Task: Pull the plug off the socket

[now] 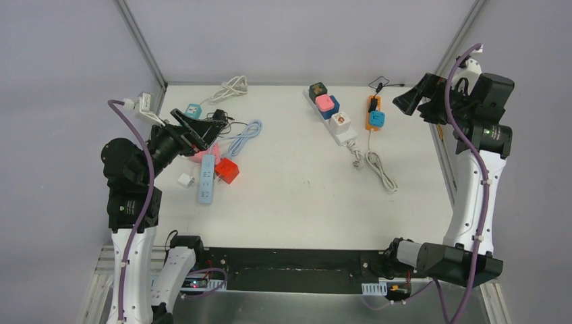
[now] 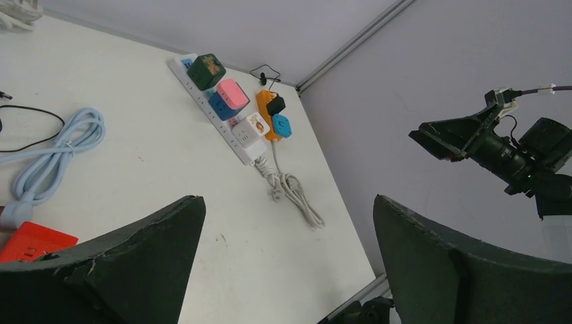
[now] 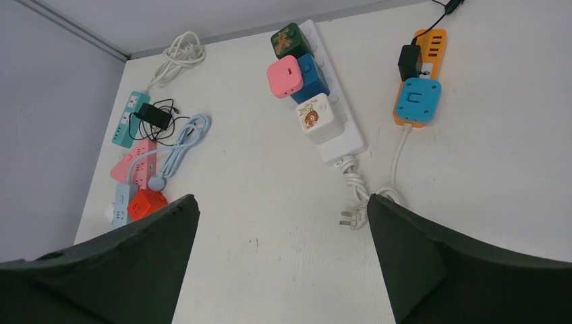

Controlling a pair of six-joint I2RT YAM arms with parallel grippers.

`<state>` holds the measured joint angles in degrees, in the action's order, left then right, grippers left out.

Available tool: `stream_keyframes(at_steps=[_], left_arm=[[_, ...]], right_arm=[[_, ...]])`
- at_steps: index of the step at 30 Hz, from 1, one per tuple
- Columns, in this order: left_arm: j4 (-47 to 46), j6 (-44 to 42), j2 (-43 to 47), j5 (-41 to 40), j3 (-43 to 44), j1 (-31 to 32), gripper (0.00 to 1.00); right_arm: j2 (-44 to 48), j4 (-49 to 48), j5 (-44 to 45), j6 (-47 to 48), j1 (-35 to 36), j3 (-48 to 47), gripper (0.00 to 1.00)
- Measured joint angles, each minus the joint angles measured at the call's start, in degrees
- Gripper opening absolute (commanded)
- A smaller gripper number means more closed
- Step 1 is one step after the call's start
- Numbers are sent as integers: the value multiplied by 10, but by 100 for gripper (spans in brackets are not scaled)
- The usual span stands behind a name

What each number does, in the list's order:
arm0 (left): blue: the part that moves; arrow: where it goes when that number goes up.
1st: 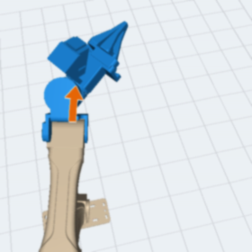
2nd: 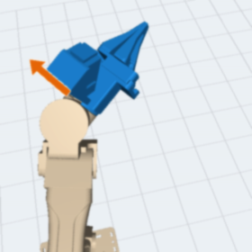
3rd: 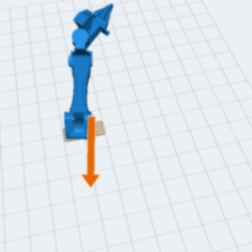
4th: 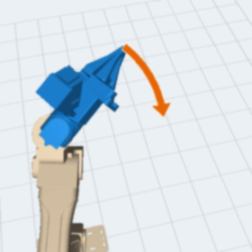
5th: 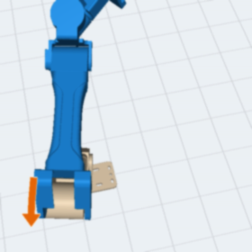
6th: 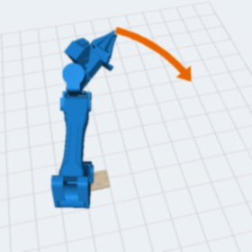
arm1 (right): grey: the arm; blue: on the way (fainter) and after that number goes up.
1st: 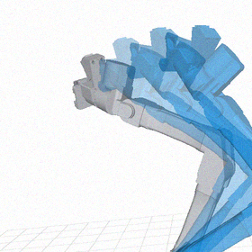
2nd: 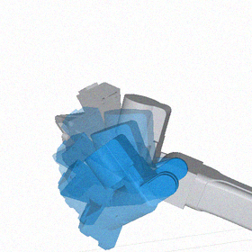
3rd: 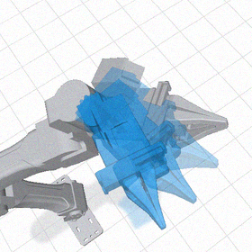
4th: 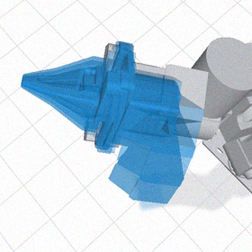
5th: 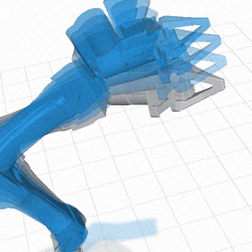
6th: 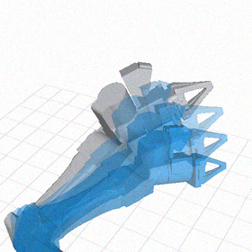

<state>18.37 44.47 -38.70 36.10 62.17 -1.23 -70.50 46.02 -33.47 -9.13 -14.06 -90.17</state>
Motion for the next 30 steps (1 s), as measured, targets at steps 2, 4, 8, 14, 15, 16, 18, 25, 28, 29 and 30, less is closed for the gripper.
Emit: stream_keyframes(at_steps=[2, 4, 8, 14, 15, 16, 18, 25, 28, 29, 30], left_arm=[[0, 0, -2, 0, 0, 0, 99], [-1, 0, -6, 5, 0, 0, 99], [-2, -3, -23, 33, 0, 0, 99], [4, -16, -38, 50, 0, 1, 99], [7, -22, -40, 50, 0, 2, 99], [12, -29, -42, 48, 1, 6, 99], [39, -57, -51, 28, 9, 37, 99], [179, -197, -161, -156, 95, 265, 99], [209, -234, -210, -208, 100, 287, 99], [217, -245, -222, -224, 99, 287, 99], [220, -250, -229, -235, 95, 286, 99]], right_arm=[[0, -1, -5, 3, 0, 2, 100], [-2, -5, -19, 14, -1, 5, 100], [-8, -4, -72, 61, -1, 14, 100], [-30, -12, -187, 127, -2, 35, 100], [-35, -18, -206, 134, -2, 39, 100], [-42, -26, -227, 139, -2, 44, 100], [-58, -46, -260, 145, 0, 52, 100], [-138, -36, -255, 223, 45, 25, 100], [-185, -8, -207, 280, 86, -21, 100], [-196, -3, -193, 294, 97, -31, 100], [-207, 5, -173, 311, 110, -40, 100]])
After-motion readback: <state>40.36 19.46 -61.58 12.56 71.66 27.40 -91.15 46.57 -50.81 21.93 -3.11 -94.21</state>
